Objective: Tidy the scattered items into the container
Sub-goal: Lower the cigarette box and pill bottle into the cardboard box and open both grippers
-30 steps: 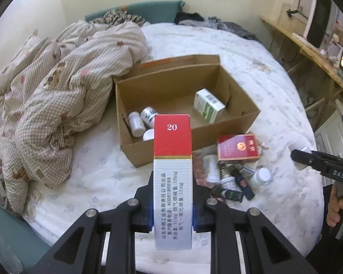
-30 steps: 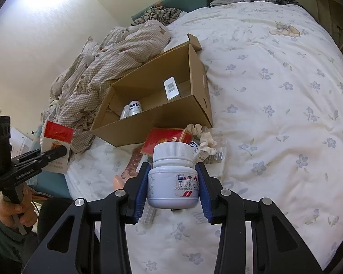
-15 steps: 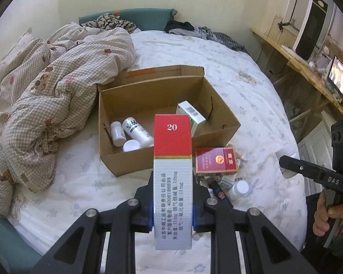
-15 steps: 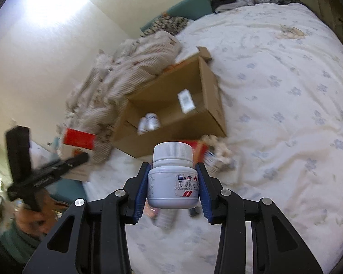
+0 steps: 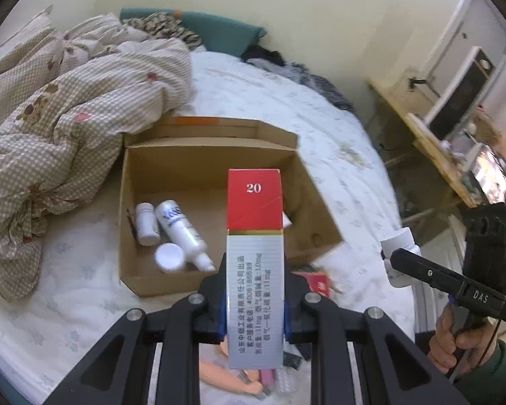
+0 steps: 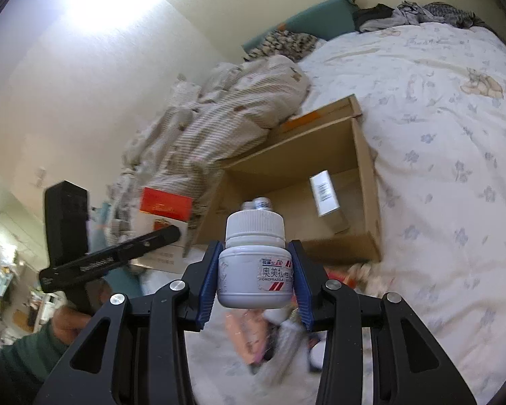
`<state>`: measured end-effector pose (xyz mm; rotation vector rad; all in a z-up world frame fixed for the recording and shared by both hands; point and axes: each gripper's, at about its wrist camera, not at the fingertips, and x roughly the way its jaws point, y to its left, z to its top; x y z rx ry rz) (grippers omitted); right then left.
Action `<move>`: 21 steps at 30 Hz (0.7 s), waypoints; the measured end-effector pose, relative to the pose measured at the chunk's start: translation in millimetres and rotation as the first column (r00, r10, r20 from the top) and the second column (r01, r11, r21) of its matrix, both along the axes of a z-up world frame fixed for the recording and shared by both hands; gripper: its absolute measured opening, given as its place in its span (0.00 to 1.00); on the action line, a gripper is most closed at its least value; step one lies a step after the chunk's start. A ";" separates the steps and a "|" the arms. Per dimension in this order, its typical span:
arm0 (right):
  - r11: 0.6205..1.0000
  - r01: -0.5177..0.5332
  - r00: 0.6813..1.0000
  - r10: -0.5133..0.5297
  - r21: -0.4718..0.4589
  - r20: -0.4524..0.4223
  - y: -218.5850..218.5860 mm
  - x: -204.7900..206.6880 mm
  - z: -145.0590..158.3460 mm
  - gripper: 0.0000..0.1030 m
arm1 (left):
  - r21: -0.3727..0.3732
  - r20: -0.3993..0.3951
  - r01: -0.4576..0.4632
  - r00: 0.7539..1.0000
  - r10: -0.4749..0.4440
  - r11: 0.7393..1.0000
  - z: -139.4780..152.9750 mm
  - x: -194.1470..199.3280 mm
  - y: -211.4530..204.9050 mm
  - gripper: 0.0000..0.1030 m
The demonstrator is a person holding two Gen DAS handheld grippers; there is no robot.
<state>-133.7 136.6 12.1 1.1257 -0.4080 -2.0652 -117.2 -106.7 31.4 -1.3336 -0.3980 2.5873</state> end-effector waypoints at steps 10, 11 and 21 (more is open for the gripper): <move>0.984 0.015 0.999 -0.006 0.178 -0.052 -46.9 -57.0 -15.2 0.42 | -0.112 0.011 0.015 1.000 -0.014 0.994 -23.2 -59.5 10.4 0.22; 0.982 0.011 0.998 0.000 0.188 -0.056 -50.7 -60.3 -15.2 0.42 | -0.116 0.018 0.016 1.000 -0.014 0.993 -26.1 -67.4 12.0 0.22; 0.971 0.027 0.998 -0.012 0.239 -0.062 -72.4 -91.2 -24.6 0.43 | -0.153 0.060 -0.001 0.998 0.010 0.988 -41.7 -100.5 18.8 0.23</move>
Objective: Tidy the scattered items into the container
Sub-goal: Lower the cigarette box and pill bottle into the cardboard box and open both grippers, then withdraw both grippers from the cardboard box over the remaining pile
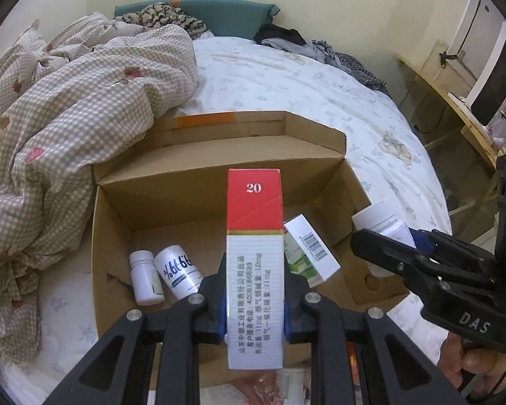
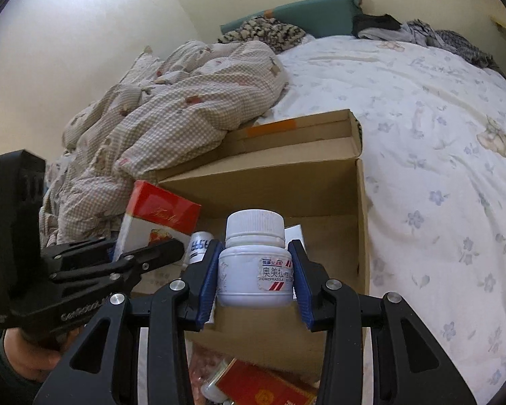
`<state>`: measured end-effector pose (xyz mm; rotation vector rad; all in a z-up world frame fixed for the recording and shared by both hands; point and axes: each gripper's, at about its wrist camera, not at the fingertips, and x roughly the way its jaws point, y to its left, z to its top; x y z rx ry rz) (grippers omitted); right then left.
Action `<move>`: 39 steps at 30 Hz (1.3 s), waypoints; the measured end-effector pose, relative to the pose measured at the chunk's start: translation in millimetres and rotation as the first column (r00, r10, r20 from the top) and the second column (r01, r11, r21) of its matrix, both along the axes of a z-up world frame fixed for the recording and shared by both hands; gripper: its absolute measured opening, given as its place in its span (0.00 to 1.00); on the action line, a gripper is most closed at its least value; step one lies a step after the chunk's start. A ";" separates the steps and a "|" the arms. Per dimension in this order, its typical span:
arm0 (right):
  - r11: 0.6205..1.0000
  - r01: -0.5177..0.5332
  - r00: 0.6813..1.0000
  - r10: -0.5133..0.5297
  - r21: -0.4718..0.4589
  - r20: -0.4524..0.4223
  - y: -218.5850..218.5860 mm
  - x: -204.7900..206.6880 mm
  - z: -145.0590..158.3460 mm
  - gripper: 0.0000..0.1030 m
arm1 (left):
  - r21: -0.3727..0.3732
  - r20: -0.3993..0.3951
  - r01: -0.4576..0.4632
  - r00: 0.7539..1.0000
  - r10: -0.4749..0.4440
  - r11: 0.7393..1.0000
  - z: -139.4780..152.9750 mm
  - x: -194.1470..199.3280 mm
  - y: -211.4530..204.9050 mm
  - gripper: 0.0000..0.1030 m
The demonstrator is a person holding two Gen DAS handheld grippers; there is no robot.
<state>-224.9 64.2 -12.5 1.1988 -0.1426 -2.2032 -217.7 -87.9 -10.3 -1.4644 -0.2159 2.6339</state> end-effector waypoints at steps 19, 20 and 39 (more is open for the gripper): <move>0.999 0.022 0.999 -0.023 -0.049 -0.025 32.7 31.9 31.1 0.71 | -0.057 -0.040 0.006 0.999 -0.008 0.998 30.9 42.8 14.0 0.67; 0.999 0.021 0.999 -0.022 -0.047 -0.031 32.7 35.4 35.0 0.71 | -0.057 -0.042 0.005 0.999 -0.007 0.998 34.5 48.0 14.7 0.67; 1.000 -0.005 0.999 0.006 0.012 -0.049 72.9 148.7 50.7 0.71 | -0.039 -0.017 -0.018 1.000 0.018 0.999 32.7 158.2 15.7 0.67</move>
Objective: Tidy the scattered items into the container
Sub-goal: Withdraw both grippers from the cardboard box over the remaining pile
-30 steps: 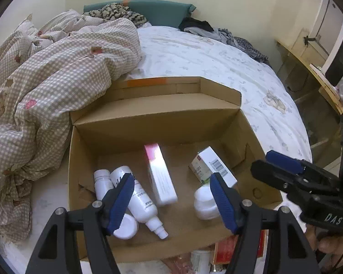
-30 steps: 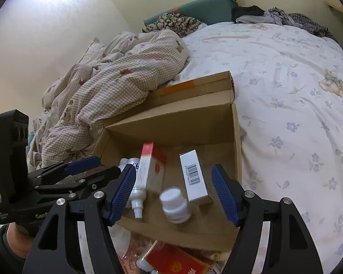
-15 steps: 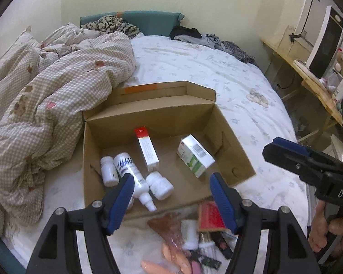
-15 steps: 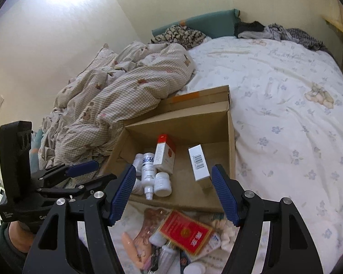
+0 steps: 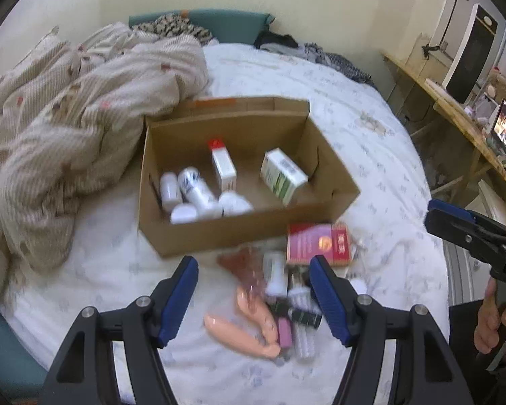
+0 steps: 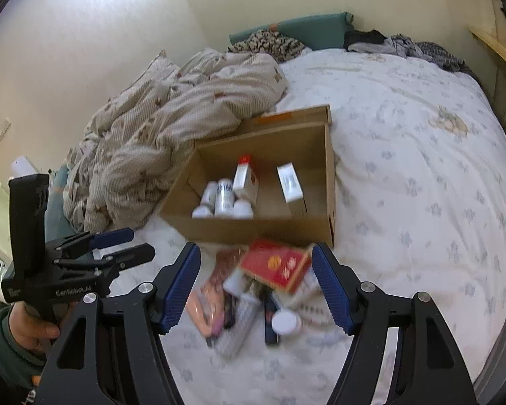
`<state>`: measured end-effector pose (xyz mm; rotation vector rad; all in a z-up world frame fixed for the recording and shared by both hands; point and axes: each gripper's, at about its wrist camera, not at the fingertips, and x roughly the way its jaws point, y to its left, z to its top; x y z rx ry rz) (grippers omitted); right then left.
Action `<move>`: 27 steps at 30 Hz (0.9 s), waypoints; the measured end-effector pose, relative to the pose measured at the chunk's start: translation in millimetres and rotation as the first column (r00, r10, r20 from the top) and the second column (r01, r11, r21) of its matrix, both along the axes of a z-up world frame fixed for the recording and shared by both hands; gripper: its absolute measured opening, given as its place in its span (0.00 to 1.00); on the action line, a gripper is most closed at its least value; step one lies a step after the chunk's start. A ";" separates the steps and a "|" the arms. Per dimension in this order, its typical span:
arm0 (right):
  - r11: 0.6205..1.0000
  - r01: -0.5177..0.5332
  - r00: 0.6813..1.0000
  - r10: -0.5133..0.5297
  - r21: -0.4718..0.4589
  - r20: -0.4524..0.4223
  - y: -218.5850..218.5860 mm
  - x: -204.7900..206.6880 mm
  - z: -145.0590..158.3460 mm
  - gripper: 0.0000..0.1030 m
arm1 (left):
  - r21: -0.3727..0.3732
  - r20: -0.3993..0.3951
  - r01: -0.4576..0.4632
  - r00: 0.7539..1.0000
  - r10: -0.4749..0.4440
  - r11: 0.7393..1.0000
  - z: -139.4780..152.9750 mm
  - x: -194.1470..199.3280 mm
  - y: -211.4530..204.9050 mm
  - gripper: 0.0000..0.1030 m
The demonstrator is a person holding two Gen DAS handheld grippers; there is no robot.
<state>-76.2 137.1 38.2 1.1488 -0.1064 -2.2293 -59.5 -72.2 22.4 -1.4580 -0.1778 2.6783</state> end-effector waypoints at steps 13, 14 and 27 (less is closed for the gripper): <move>0.998 0.061 0.989 -0.063 0.012 0.133 27.3 22.9 -63.9 0.71 | -0.078 0.085 -0.004 0.996 0.011 0.997 -57.6 28.6 7.3 0.67; 0.998 0.065 0.989 -0.067 0.014 0.134 28.7 23.3 -65.2 0.71 | -0.082 0.086 -0.008 0.996 0.015 0.997 -59.4 28.3 7.1 0.67; 0.998 0.043 0.991 -0.050 0.055 0.121 20.4 23.4 -74.7 0.71 | -0.026 0.092 -0.028 0.995 0.030 0.999 -72.2 22.4 4.6 0.67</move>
